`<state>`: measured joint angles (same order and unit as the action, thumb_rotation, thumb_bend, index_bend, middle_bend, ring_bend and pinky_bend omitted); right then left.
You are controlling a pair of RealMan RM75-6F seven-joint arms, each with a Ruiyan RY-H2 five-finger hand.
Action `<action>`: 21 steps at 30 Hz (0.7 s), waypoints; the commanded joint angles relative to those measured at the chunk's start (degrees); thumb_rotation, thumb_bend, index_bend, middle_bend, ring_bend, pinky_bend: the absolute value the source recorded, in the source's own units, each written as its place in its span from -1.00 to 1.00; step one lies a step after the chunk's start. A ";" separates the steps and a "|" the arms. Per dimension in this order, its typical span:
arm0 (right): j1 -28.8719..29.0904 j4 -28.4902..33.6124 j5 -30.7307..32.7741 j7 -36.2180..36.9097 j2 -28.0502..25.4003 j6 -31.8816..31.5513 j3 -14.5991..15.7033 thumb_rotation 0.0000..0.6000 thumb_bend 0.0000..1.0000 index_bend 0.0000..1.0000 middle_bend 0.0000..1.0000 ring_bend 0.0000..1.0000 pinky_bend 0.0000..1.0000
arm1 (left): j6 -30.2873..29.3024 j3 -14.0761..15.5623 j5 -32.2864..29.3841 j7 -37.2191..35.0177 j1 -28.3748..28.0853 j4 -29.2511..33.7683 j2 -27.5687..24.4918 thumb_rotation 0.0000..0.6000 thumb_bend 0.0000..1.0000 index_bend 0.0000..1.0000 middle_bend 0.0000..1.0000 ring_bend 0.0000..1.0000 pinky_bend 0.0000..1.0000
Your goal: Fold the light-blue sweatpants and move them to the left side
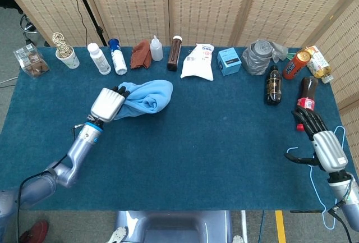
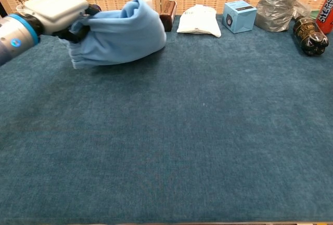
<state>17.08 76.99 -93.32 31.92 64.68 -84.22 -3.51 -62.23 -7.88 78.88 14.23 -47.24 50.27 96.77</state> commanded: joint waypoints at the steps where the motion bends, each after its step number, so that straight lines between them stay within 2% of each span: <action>1: -0.04 0.15 -0.14 -0.09 -0.04 -0.18 0.01 1.00 -1.00 -1.00 -1.00 -1.00 -1.00 | -1.25 0.24 -0.18 0.58 1.86 2.38 -2.66 1.00 0.45 0.62 0.49 0.57 0.67; 8: -0.05 0.96 -0.85 -0.63 -0.18 -0.45 0.24 1.00 -1.00 -1.00 -1.00 -1.00 -1.00 | -3.82 0.53 -0.14 -0.21 5.19 5.46 -7.77 1.00 0.45 0.62 0.50 0.57 0.67; 14: 0.04 1.56 -1.55 -1.25 -0.22 -0.37 0.62 1.00 -1.00 -1.00 -1.00 -1.00 -1.00 | -7.44 0.82 -0.42 -0.49 9.59 6.93 -14.90 1.00 0.45 0.62 0.50 0.57 0.67; 21: -0.08 2.15 -1.98 -1.53 -0.49 -0.75 0.81 1.00 -1.00 -1.00 -1.00 -1.00 -1.00 | -6.06 2.40 -1.62 -0.60 13.15 4.82 -17.48 1.00 0.45 0.62 0.50 0.57 0.67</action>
<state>17.00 79.14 -95.29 30.39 64.19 -84.97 -2.69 -68.72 -5.91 77.61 13.91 -34.66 55.87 79.41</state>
